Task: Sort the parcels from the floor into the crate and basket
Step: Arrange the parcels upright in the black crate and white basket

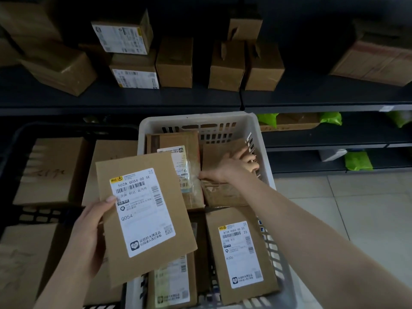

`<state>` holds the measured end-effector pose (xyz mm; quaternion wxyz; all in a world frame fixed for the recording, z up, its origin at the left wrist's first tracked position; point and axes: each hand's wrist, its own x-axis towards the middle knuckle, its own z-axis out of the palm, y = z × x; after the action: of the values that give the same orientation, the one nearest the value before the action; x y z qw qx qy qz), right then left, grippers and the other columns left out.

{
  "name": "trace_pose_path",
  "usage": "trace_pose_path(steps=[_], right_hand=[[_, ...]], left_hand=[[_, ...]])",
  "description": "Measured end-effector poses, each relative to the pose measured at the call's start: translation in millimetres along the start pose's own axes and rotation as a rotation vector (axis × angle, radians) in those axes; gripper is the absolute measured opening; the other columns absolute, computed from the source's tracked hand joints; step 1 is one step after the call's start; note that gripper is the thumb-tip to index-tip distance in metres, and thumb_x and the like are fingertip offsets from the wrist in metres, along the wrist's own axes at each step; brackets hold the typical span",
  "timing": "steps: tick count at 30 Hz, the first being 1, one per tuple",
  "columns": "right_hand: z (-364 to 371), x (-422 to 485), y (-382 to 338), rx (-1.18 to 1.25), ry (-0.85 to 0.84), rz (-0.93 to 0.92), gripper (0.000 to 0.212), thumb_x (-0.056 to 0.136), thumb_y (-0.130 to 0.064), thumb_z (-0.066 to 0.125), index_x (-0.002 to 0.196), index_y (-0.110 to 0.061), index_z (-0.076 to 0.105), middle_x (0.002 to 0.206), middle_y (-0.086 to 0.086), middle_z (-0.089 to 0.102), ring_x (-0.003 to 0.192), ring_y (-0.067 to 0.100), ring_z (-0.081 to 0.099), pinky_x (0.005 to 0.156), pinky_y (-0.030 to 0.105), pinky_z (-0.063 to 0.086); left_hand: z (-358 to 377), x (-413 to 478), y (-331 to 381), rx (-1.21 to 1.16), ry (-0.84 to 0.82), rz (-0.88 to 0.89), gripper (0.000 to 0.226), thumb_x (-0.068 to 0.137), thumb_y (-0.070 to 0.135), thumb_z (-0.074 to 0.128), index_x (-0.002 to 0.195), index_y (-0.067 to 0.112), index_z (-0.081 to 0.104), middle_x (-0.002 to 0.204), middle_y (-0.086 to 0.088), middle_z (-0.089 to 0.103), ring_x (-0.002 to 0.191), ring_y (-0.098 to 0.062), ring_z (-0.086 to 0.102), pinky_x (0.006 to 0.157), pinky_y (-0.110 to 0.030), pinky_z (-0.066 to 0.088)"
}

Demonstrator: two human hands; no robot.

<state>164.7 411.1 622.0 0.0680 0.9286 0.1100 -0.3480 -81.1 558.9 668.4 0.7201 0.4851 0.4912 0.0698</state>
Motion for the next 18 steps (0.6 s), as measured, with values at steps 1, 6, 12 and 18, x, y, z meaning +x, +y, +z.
trace_pose_path(steps=[1,6,12,18], right_hand=[[1,2,1,0.0,0.027,-0.019,0.123,0.061,-0.088,0.05,0.153,-0.021,0.002,0.156,0.025,-0.017,0.14,0.053,-0.005,0.111,0.065,0.01],[0,11,20,0.088,0.231,-0.111,0.109,0.064,-0.083,0.051,0.15,-0.028,0.014,0.159,0.021,-0.004,0.141,0.05,0.005,0.111,0.062,0.012],[55,24,26,0.063,0.192,-0.15,0.095,0.079,-0.077,0.036,0.153,-0.025,0.006,0.158,0.022,-0.01,0.143,0.046,-0.014,0.114,0.061,-0.003],[83,43,16,-0.015,0.09,-0.269,0.075,0.095,-0.06,0.018,0.152,-0.021,-0.009,0.157,0.019,-0.019,0.143,0.038,-0.021,0.114,0.06,-0.009]], left_hand=[[1,0,0,-0.002,-0.003,-0.004,0.052,0.067,0.049,0.067,0.112,0.022,0.067,0.11,-0.007,0.072,0.105,-0.034,0.064,0.093,-0.052,0.046],[3,-2,3,-0.031,0.0,-0.001,0.05,0.07,0.047,0.065,0.113,0.021,0.066,0.112,-0.008,0.071,0.106,-0.035,0.064,0.092,-0.054,0.046],[-2,-8,4,-0.027,0.035,0.009,0.072,0.054,0.055,0.072,0.117,0.022,0.063,0.113,-0.007,0.071,0.107,-0.034,0.064,0.096,-0.058,0.043],[2,-15,3,-0.071,-0.028,-0.043,0.042,0.083,0.041,0.056,0.116,0.017,0.066,0.111,-0.009,0.071,0.105,-0.035,0.065,0.096,-0.056,0.043]])
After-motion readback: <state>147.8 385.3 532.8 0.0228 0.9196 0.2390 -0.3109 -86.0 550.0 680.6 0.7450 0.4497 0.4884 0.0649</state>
